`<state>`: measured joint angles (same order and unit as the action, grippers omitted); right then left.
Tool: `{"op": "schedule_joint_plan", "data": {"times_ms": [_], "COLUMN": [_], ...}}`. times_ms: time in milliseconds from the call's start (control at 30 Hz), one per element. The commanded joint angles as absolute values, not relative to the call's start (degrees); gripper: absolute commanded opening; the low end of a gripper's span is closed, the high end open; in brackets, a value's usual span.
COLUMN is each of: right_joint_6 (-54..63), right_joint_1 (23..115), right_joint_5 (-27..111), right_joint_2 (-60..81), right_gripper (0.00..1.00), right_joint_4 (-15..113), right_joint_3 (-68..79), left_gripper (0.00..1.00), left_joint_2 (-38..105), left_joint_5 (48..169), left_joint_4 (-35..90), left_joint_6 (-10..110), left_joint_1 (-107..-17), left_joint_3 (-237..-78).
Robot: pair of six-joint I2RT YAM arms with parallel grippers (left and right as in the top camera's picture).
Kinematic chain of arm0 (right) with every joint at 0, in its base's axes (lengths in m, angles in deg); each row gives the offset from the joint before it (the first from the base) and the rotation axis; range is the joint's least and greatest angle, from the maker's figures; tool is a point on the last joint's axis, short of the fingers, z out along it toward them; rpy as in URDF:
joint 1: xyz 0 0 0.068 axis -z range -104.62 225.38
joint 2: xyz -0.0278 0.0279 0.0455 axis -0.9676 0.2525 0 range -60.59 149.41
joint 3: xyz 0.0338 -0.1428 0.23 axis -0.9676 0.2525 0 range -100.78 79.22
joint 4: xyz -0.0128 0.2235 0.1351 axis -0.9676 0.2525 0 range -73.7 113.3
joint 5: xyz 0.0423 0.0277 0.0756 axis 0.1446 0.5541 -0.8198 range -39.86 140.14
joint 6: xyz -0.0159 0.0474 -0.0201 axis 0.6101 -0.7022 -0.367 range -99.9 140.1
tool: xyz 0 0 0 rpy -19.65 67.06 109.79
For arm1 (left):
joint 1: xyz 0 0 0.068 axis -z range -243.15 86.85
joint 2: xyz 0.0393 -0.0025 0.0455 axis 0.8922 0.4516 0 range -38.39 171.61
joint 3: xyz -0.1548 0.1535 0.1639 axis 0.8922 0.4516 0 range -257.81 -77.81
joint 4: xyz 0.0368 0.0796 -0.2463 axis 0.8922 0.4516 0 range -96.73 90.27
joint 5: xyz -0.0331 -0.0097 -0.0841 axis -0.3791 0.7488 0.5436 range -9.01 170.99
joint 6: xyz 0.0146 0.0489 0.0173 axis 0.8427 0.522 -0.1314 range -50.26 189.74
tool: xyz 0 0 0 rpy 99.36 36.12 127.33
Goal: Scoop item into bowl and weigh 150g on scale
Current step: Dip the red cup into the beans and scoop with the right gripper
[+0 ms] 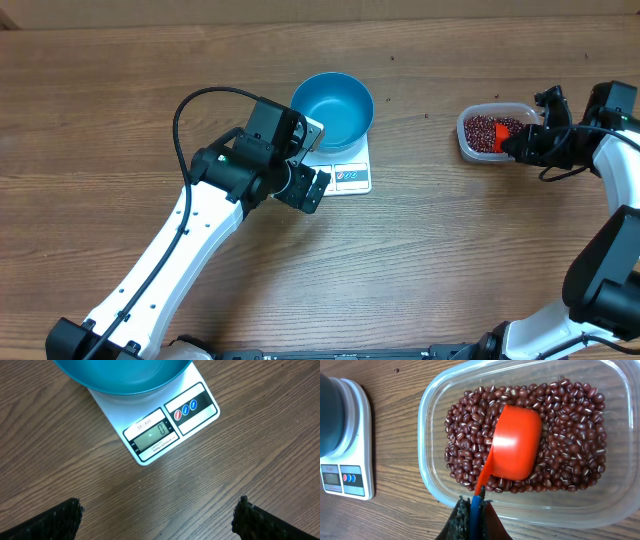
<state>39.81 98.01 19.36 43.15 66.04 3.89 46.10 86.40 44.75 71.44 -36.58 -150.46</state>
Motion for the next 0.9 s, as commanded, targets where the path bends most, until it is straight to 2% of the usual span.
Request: {"op": "schedule_joint_plan", "data": {"times_ms": [0, 600, 867], "right_joint_6": [39.67, 41.49, 41.4], "right_joint_1": [97.64, 103.71, 103.74], "right_joint_5": [14.35, 6.31, 3.09], "right_joint_2": [45.58, 46.91, 46.94], "right_gripper": [0.04, 0.04, 0.04], "right_joint_4": [66.54, 67.85, 65.69], "right_joint_3": [3.13, 3.15, 5.93], "left_gripper": [1.0, 1.0, 1.0], "left_joint_2": [44.77, 44.77, 44.77], "left_joint_5": [86.97, 86.97, 86.97], "left_joint_4": [44.69, 44.69, 44.69], "left_joint_6": [71.9, 71.9, 71.9], "left_joint_1": [-36.87, -36.87, -36.87], "left_joint_3": [-150.67, -150.67, -150.67]}}
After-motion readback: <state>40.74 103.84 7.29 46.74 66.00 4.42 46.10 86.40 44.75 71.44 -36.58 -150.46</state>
